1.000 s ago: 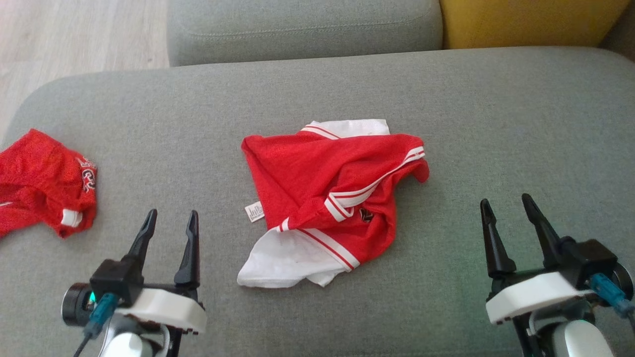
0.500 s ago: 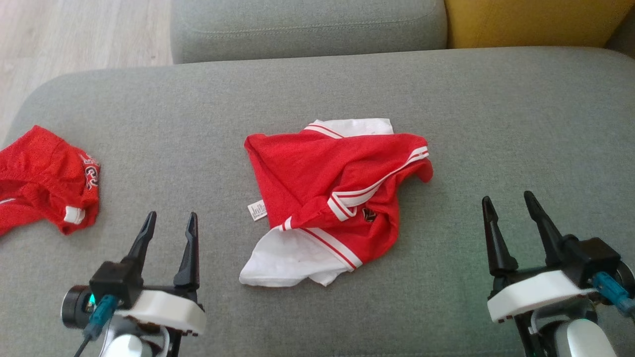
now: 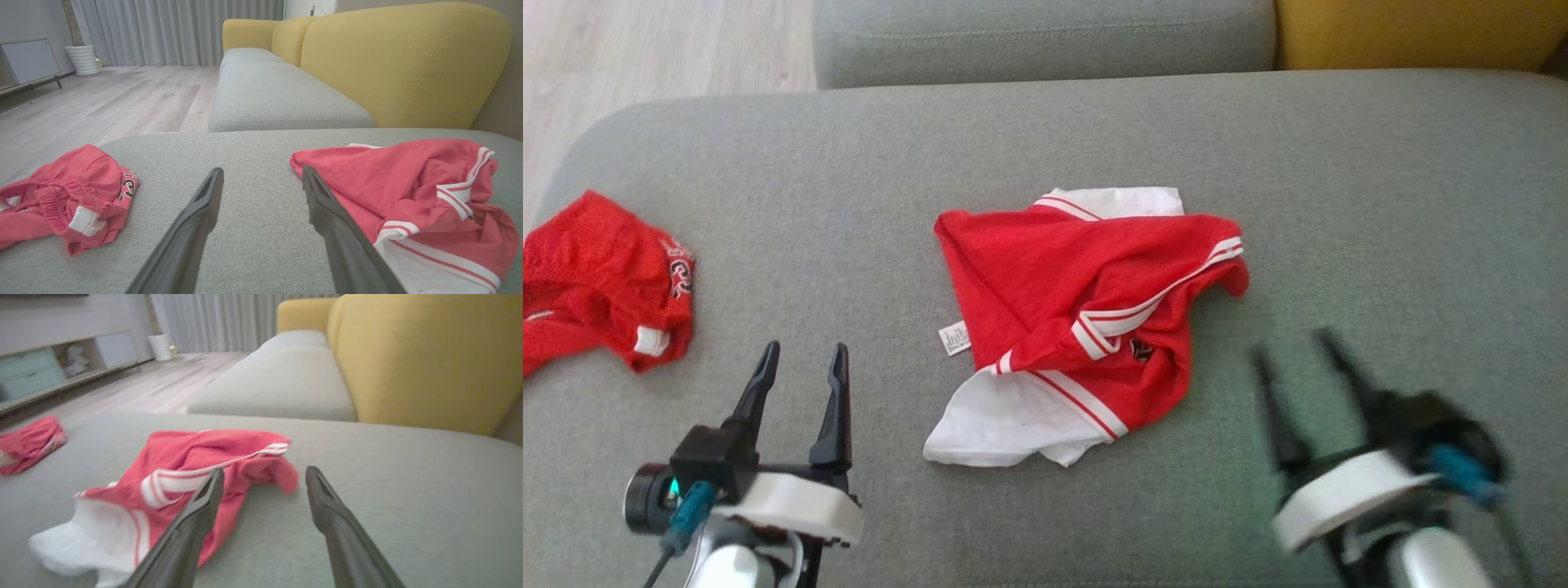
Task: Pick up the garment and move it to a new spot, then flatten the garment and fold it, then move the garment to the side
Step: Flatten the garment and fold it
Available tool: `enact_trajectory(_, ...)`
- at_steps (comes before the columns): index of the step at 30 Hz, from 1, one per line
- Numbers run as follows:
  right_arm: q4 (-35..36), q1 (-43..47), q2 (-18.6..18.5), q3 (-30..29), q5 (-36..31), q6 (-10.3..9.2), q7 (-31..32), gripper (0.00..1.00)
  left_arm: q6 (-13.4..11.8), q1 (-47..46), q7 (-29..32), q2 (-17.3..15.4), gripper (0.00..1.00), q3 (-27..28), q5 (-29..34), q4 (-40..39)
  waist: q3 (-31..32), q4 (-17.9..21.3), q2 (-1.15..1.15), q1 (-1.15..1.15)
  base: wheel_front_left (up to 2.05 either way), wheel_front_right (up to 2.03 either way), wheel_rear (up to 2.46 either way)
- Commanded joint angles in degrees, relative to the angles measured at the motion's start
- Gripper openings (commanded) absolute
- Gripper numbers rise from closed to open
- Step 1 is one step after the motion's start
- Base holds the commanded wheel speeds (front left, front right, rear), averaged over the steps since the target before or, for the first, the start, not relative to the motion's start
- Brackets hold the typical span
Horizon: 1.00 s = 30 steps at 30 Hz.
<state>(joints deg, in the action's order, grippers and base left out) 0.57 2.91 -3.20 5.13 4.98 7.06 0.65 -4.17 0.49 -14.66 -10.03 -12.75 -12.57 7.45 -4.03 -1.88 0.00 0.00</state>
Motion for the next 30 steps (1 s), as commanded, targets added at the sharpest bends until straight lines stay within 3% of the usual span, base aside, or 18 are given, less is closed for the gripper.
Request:
enact_trajectory(1, 1.2, -2.9, -1.8, 5.3, 0.4, 0.43, 1.5, 1.00, 0.2, -3.6, -0.3, -0.1, 1.00, 2.0, 0.8, -2.1, -0.6, -0.6, 0.00, 0.00, 0.00, 0.00, 0.00)
enact_trajectory(4, -0.8, -4.9, -4.8, 15.5, 2.4, 0.43, 6.0, 1.00, 0.4, -4.9, -0.3, 0.7, 1.00, 1.8, 1.1, -2.1, -2.1, -2.1, 0.00, 0.00, 0.00, 0.00, 0.00)
enact_trajectory(10, -5.4, -10.7, -8.8, 28.6, 4.6, 0.43, 10.0, 1.00, 0.6, -7.1, -0.3, 2.3, 1.00, 1.5, 1.5, -2.0, -5.0, -4.8, 0.00, 0.00, 0.00, 0.00, 0.00)
enact_trajectory(14, -9.8, -15.6, -10.0, 35.2, 5.4, 0.43, 10.6, 1.00, 0.7, -8.3, -0.3, 3.2, 1.00, 1.8, 2.1, -1.8, -6.9, -5.9, 0.00, 0.00, 0.00, 0.00, 0.00)
enact_trajectory(22, -19.0, -22.5, -10.2, 41.5, 6.0, 0.43, 12.4, 1.00, 1.1, -9.9, -0.3, 4.4, 1.00, 2.5, 2.8, -1.8, -9.5, -7.0, 0.00, 0.00, 0.00, 0.00, 0.00)
enact_trajectory(23, -20.2, -23.0, -10.0, 42.0, 6.3, 0.43, 12.9, 0.66, 1.1, -10.0, -0.3, 4.6, 1.00, 2.7, 3.0, -1.8, -9.6, -7.0, 0.00, 0.00, 0.00, 0.00, 0.00)
enact_trajectory(24, -21.4, -23.4, -9.9, 42.3, 6.7, 0.43, 13.4, 0.18, 1.2, -10.1, -0.3, 4.7, 1.00, 2.8, 3.1, -1.7, -9.6, -7.0, 0.00, 0.00, 0.00, 0.00, 0.00)
enact_trajectory(25, -22.2, -23.7, -9.6, 42.5, 7.4, 0.43, 13.6, 0.00, 1.3, -10.2, -0.3, 4.8, 1.00, 2.9, 3.2, -1.6, -9.6, -6.9, 0.00, 0.00, 0.00, 0.00, 0.00)
enact_trajectory(30, -21.4, -24.5, -7.7, 39.7, 10.0, 0.43, 9.1, 0.00, 1.6, -10.0, -0.3, 5.0, 1.00, 3.8, 3.8, -1.5, -9.0, -5.8, 0.00, 0.00, 0.00, 0.00, 0.00)
